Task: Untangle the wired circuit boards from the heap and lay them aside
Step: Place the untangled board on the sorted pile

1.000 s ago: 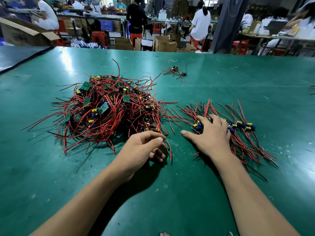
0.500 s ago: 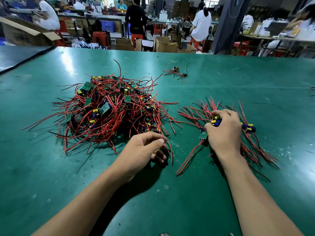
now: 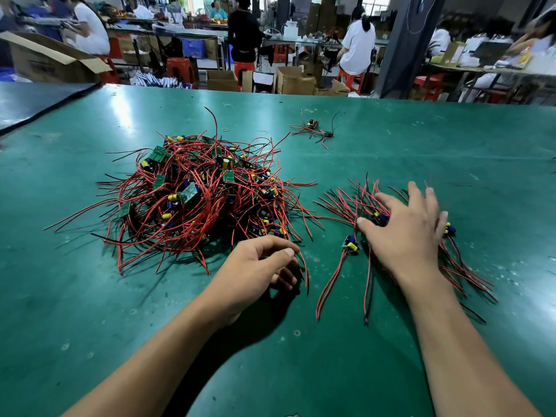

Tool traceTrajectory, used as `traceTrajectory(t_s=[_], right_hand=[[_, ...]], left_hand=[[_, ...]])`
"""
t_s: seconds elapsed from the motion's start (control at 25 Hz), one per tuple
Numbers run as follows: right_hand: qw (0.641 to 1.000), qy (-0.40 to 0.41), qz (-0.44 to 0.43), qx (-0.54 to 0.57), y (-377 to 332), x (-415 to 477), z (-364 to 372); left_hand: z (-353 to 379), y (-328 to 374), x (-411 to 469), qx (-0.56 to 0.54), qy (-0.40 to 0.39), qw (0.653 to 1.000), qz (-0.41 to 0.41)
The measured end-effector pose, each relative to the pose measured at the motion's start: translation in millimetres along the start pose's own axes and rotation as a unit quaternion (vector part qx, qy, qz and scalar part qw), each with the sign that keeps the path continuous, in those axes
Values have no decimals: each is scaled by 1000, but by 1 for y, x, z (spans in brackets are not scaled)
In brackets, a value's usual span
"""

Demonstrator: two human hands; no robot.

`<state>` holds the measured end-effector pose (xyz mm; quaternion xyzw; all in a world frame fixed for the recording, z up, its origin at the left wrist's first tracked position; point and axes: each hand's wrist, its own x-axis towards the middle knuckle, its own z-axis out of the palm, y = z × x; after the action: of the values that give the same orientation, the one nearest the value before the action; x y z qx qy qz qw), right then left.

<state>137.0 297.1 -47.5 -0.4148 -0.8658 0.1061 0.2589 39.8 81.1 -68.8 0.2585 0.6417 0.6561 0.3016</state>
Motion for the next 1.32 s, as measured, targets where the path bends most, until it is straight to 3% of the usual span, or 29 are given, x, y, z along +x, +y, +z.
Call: traceTrajectory(t_s=[0.16, 0.32, 0.4, 0.64, 0.76, 0.84, 0.92, 1.04, 1.16, 1.24, 1.32], right_hand=[[997, 18, -69, 18, -13, -7, 1], [988, -106, -58, -91, -23, -14, 5], [985, -113, -63, -111, -22, -15, 6], [993, -104, -40, -36, -13, -10, -1], [995, -72, -18, 63, -8, -7, -4], [996, -46, -18, 70, -8, -6, -5], [999, -35, -29, 17, -8, -6, -4], [989, -107, -52, -89, -12, -8, 1], [986, -113, -69, -101, -13, -9, 2], [989, -88, -91, -77, -16, -9, 1], [984, -104, -133, 46, -27, -15, 4]], left_hand=[[-2, -1, 1, 30, 5, 1000, 6], [-2, -1, 0, 19, -3, 1000, 7], [-2, 0, 0, 16, -8, 1000, 7], [-2, 0, 0, 28, -8, 1000, 11], [-2, 0, -1, 36, -7, 999, 13], [-2, 0, -1, 39, -6, 999, 12], [-2, 1, -2, 33, -5, 999, 11], [-1, 2, -4, 24, 11, 1000, 15], [-1, 4, -5, 33, 37, 998, 32], [0, 5, -5, 29, 57, 997, 30], [3, 5, -5, 10, 73, 997, 16]])
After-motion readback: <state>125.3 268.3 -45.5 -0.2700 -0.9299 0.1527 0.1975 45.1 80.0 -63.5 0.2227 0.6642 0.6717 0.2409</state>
